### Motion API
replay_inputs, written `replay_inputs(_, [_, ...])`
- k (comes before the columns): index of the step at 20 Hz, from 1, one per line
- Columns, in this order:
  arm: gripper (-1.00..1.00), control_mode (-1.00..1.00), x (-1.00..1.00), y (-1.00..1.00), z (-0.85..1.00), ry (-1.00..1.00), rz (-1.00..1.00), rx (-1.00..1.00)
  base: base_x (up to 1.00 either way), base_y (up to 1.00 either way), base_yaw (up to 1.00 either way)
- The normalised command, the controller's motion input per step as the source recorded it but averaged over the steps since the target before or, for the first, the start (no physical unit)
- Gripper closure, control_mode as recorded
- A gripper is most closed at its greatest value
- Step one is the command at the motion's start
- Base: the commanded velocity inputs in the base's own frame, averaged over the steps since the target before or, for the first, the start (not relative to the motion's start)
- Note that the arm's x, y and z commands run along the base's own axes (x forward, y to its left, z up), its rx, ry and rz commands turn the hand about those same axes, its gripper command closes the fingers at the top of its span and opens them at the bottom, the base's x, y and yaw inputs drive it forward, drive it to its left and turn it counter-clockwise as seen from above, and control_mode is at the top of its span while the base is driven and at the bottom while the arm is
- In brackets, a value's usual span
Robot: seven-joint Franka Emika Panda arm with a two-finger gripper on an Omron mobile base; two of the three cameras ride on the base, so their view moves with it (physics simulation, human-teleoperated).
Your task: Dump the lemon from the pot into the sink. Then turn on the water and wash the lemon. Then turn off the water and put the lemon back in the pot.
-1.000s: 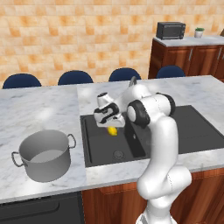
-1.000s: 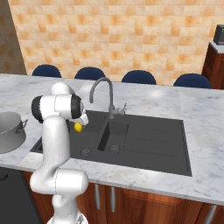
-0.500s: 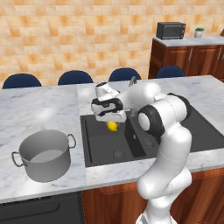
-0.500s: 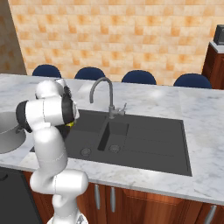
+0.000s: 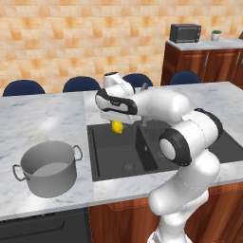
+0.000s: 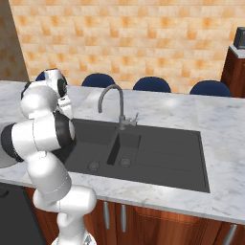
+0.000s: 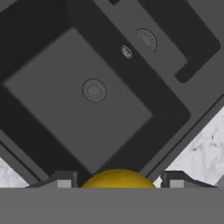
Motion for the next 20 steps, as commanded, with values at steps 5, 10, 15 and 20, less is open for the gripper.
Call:
replay_inputs(5, [1.0,-1.0,-0.24,0.42,0.87,0.0,-0.15,0.06,0.0,0.0,0.0])
replay_inputs(10, [1.0,-1.0,-0.22,0.56,0.68,0.0,-0.16,0.01,0.0,0.0,0.0])
replay_inputs(15, [1.0,-1.0,-0.03,0.84,0.1,0.05,-0.21,0.0,0.0,0.0,0.0])
replay_inputs(20, [1.0,-1.0,0.0,1.0,-0.3,0.08,-0.2,-0.02,0.0,0.0,0.0])
